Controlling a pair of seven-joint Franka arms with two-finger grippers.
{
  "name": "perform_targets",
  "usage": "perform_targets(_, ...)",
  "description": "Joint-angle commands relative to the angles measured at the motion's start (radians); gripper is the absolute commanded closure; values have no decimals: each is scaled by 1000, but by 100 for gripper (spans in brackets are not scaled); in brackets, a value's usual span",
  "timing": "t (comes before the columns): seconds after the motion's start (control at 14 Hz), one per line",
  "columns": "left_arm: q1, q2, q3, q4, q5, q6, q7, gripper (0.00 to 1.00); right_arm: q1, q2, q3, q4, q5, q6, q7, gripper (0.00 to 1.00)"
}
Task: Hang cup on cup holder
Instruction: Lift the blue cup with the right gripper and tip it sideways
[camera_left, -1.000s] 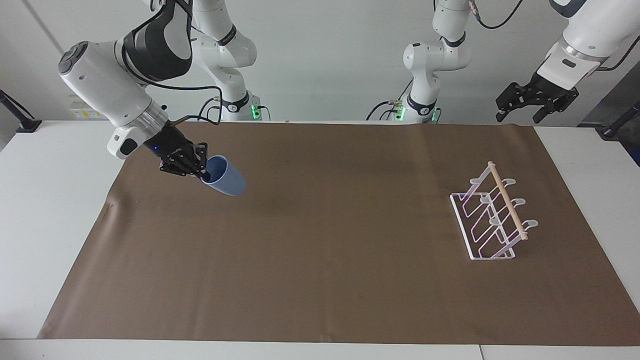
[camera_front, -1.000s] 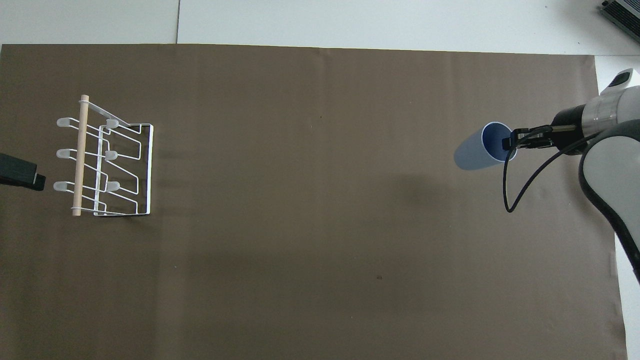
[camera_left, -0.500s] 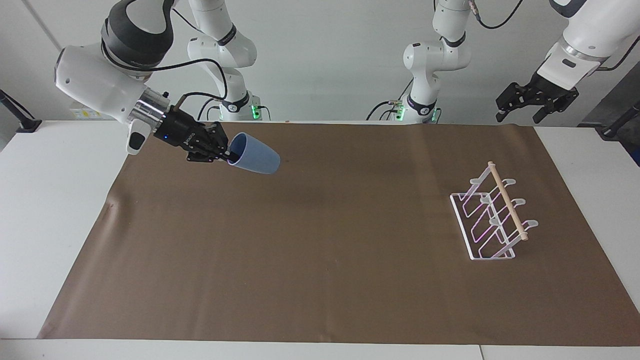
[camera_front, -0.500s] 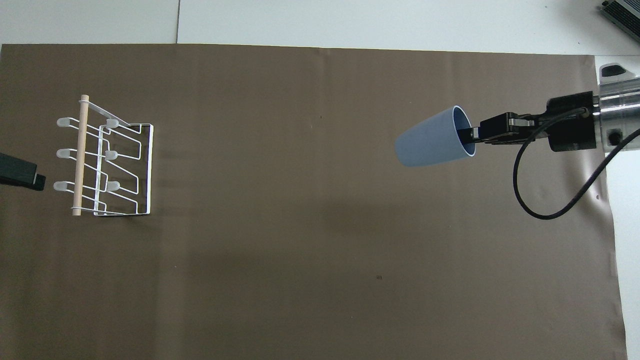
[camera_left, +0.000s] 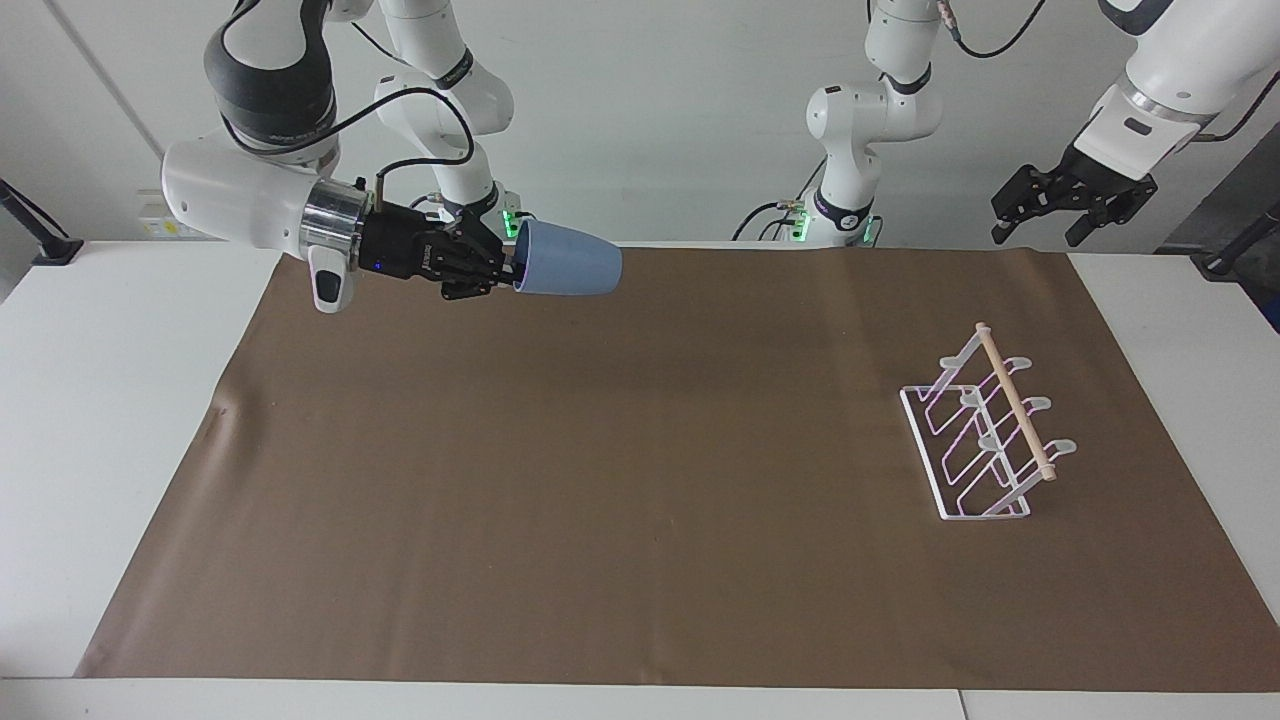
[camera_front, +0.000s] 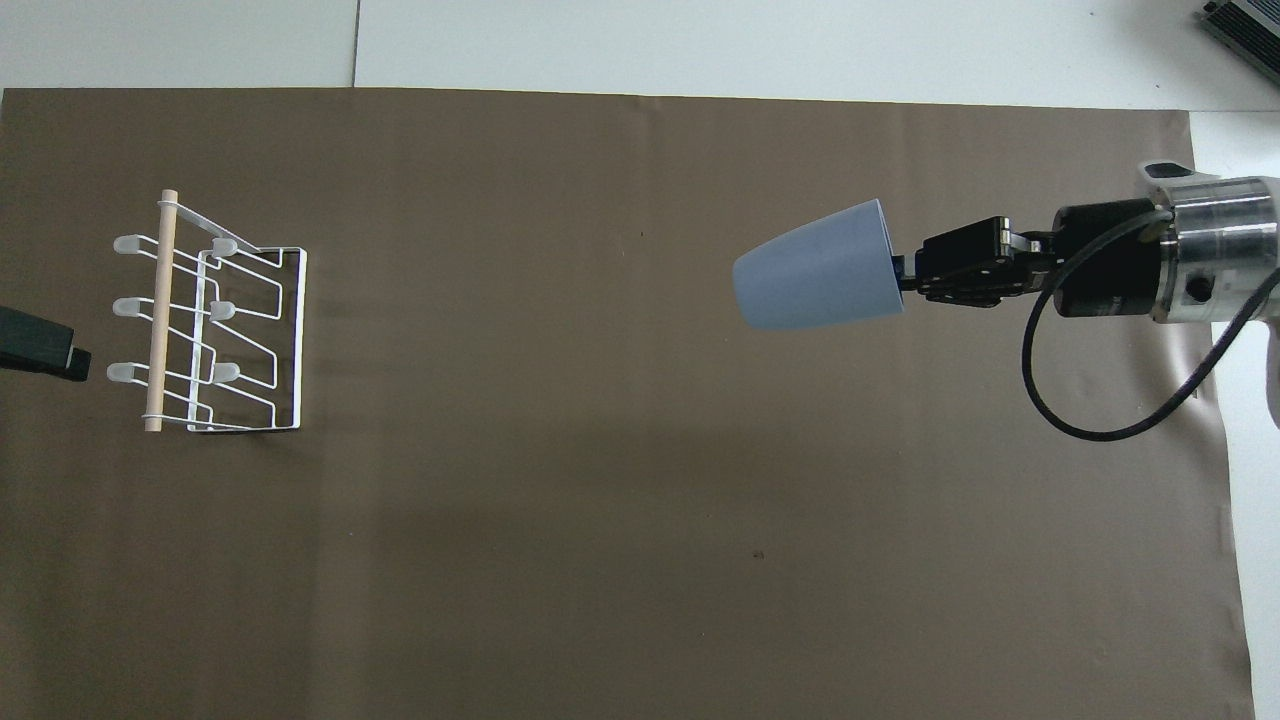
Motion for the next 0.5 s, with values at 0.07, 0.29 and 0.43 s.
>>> perform_targets(0.07, -12, -26, -18, -31, 7, 34, -60, 0, 65, -34, 3, -83, 196, 106, 12, 100)
perform_targets(0.29, -14, -21, -34, -31, -118, 76, -260, 0, 118, -23, 3, -109, 366, 159, 20, 100)
perform_targets(0.43, -21, -14, -34, -20, -204, 88, -406, 0, 121, -23, 5, -138, 400, 157, 19, 100)
